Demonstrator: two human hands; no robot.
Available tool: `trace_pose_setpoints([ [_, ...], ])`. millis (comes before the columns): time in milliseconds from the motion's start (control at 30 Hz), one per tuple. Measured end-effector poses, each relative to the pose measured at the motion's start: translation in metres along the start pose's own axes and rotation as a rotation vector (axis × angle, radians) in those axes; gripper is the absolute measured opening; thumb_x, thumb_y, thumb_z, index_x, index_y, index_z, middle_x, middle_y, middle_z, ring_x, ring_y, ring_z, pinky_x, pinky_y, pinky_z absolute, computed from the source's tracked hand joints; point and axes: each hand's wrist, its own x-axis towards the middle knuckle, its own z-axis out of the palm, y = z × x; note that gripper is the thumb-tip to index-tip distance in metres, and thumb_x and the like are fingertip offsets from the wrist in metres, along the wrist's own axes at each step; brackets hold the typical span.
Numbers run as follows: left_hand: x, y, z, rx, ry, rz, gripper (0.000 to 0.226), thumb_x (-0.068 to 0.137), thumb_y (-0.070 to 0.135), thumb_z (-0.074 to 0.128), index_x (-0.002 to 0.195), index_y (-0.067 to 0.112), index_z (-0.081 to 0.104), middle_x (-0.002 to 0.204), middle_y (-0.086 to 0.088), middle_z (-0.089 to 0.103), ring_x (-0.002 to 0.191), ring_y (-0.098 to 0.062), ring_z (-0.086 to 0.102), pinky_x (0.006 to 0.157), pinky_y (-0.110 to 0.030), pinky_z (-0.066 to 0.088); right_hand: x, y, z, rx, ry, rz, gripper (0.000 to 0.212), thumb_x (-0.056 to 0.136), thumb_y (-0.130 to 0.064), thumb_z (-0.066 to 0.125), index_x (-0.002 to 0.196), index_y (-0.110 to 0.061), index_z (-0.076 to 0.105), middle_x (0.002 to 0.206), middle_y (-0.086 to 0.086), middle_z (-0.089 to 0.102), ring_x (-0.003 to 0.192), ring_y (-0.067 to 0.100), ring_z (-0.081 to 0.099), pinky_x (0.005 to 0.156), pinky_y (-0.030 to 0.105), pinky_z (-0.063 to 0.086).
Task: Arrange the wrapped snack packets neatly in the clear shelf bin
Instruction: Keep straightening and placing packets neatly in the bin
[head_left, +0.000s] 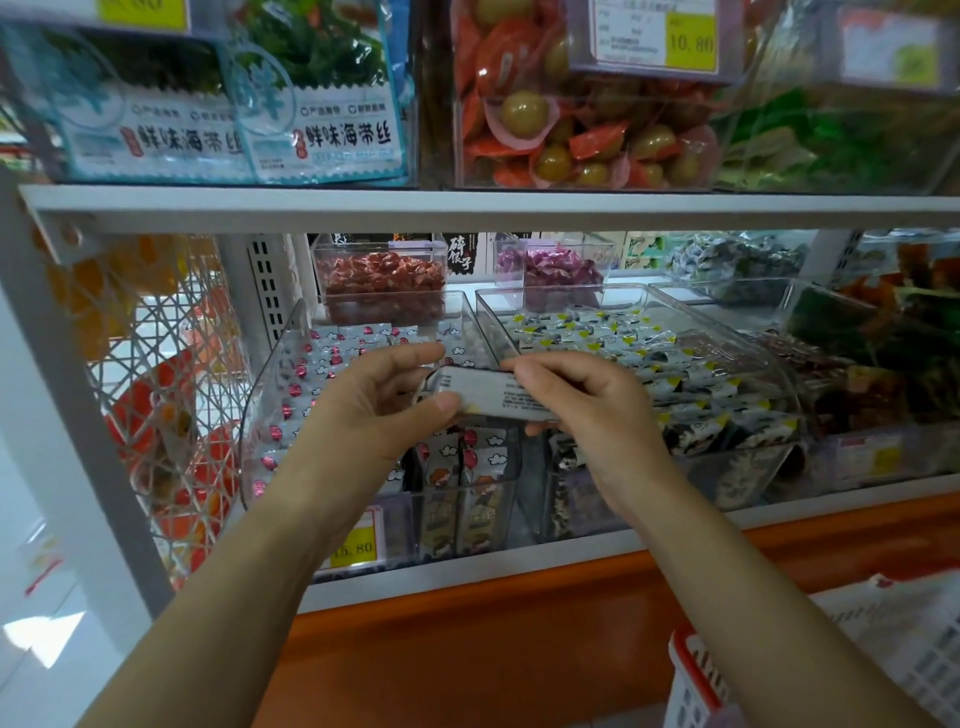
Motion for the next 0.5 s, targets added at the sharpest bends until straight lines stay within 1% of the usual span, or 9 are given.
trace_pose_setpoints([
  [100, -0.001, 0.0025, 0.0017, 0.084, -0.024, 0.026, 0.04, 0.072, 0.016, 0.069, 0.109, 0.03, 0.061, 0.099, 0.004, 0.07, 0.094, -0.014, 0.066, 0.073, -0.013, 0.052, 0.0007, -0.0003, -0.001, -0.078, 0.049, -0.03, 0.018, 0.087, -0.021, 0.064, 0.073, -0.027, 0.073, 0.068, -0.01, 0.067, 0.068, 0.006, 0.062, 0.057, 0.027, 0.053],
  [167, -0.0023, 0.0032, 0.0047, 0.145, -0.036, 0.05, 0.037, 0.074, 0.012, 0.07, 0.106, 0.03, 0.062, 0.101, 0.004, 0.068, 0.094, -0.011, 0.065, 0.07, -0.011, 0.05, 0.0008, 0.0, -0.001, -0.154, 0.099, -0.07, 0.023, 0.088, -0.021, 0.062, 0.066, -0.02, 0.069, 0.06, -0.009, 0.061, 0.06, 0.007, 0.058, 0.054, 0.03, 0.049],
  [233, -0.0035, 0.0045, 0.0071, 0.188, -0.03, 0.068, 0.033, 0.073, 0.017, 0.071, 0.102, 0.031, 0.063, 0.1, 0.006, 0.068, 0.091, -0.006, 0.065, 0.07, -0.009, 0.05, 0.0006, 0.0002, 0.0, -0.164, 0.131, -0.081, 0.026, 0.089, -0.02, 0.061, 0.064, -0.017, 0.065, 0.056, -0.01, 0.057, 0.054, 0.004, 0.055, 0.047, 0.026, 0.047],
  [300, -0.0043, 0.0062, 0.0063, 0.141, -0.045, 0.054, 0.032, 0.07, 0.027, 0.067, 0.102, 0.029, 0.065, 0.097, 0.004, 0.071, 0.088, -0.007, 0.067, 0.071, -0.01, 0.05, 0.0008, 0.0007, 0.0006, -0.141, 0.149, -0.069, 0.027, 0.089, -0.019, 0.061, 0.062, -0.018, 0.062, 0.055, -0.01, 0.056, 0.051, 0.001, 0.054, 0.045, 0.02, 0.046],
  [333, -0.0042, 0.0076, 0.0051, 0.11, -0.054, 0.036, 0.032, 0.07, 0.028, 0.064, 0.103, 0.027, 0.067, 0.096, 0.004, 0.073, 0.087, -0.008, 0.068, 0.071, -0.01, 0.05, 0.0013, 0.0009, 0.0005, -0.139, 0.149, -0.069, 0.028, 0.089, -0.019, 0.061, 0.061, -0.018, 0.061, 0.054, -0.011, 0.055, 0.05, 0.0, 0.052, 0.044, 0.017, 0.045],
  [433, -0.0022, 0.0086, 0.0012, 0.094, -0.043, 0.005, 0.019, 0.084, 0.014, 0.06, 0.096, 0.025, 0.071, 0.091, 0.01, 0.074, 0.084, -0.008, 0.07, 0.068, -0.01, 0.051, 0.0013, 0.0013, 0.0, -0.172, 0.121, -0.09, 0.031, 0.09, -0.018, 0.059, 0.059, -0.019, 0.058, 0.049, -0.017, 0.052, 0.049, -0.003, 0.048, 0.047, 0.01, 0.038],
  [500, -0.0018, 0.0082, 0.0005, 0.106, -0.021, 0.008, 0.024, 0.088, 0.01, 0.056, 0.084, 0.025, 0.075, 0.091, 0.015, 0.073, 0.083, -0.008, 0.07, 0.066, -0.012, 0.052, 0.0006, 0.0015, -0.0001, -0.184, 0.094, -0.102, 0.031, 0.09, -0.018, 0.059, 0.059, -0.016, 0.059, 0.05, -0.014, 0.051, 0.049, -0.002, 0.045, 0.048, 0.011, 0.036],
])
